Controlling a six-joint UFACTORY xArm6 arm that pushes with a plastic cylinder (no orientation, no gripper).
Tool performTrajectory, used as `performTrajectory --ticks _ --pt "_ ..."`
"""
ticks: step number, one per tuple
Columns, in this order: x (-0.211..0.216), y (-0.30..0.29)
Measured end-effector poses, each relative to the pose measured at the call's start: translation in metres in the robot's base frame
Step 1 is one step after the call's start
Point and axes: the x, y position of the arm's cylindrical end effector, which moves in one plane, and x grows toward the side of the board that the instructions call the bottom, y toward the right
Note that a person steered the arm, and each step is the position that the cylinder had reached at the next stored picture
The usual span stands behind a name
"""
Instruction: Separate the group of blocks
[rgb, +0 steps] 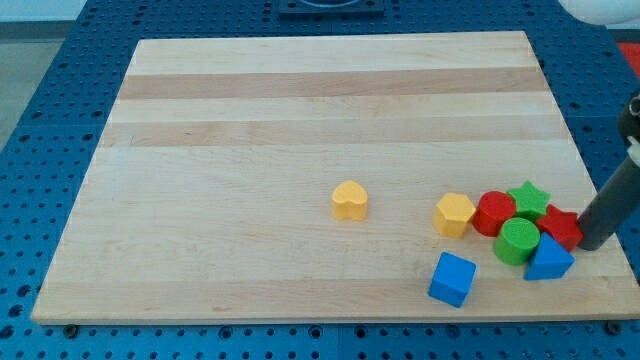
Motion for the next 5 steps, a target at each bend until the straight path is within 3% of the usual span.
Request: performTrajectory --ticks 5 --pt "-0.006 -0.078"
